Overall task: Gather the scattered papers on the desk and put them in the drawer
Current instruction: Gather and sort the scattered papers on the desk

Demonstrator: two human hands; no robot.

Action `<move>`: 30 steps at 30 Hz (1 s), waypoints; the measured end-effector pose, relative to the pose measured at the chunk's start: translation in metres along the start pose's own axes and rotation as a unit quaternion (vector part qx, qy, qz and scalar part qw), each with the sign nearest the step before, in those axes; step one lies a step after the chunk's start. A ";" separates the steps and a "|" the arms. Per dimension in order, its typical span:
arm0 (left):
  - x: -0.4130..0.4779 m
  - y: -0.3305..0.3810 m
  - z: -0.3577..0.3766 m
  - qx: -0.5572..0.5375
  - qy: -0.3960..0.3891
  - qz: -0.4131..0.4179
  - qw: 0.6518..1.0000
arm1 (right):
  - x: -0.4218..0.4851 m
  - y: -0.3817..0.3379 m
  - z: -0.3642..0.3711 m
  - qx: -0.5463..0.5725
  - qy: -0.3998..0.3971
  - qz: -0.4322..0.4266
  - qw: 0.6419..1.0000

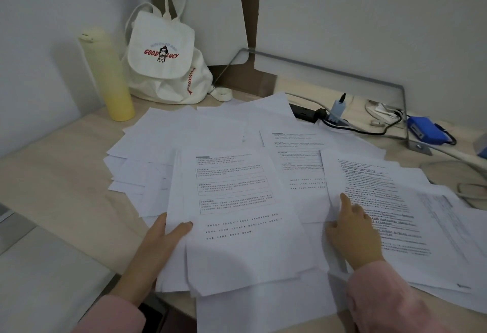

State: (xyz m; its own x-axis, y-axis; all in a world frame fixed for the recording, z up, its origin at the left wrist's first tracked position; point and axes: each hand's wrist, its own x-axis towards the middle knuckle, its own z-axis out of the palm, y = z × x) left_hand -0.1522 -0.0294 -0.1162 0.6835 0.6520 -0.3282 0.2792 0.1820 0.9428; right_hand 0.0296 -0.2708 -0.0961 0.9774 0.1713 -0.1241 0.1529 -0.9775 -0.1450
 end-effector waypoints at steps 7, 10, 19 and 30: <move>0.001 -0.002 0.006 0.089 0.016 0.034 0.995 | -0.001 0.004 -0.016 0.153 0.076 -0.030 0.985; -0.001 0.000 0.007 0.077 0.018 0.028 0.996 | -0.012 -0.009 -0.029 0.204 0.119 -0.070 0.969; -0.008 0.002 0.007 0.089 0.031 0.033 0.995 | -0.044 -0.096 -0.012 0.375 0.007 -0.186 0.908; -0.005 0.005 0.001 -0.002 -0.020 -0.007 1.000 | -0.067 -0.149 0.014 0.524 -0.269 -0.170 0.790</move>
State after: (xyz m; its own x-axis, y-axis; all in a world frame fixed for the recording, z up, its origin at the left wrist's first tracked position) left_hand -0.1533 -0.0323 -0.1101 0.7059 0.6195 -0.3435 0.2866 0.1937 0.9383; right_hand -0.0606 -0.1348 -0.0794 0.6585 0.7053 -0.2624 -0.0873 -0.2747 -0.9576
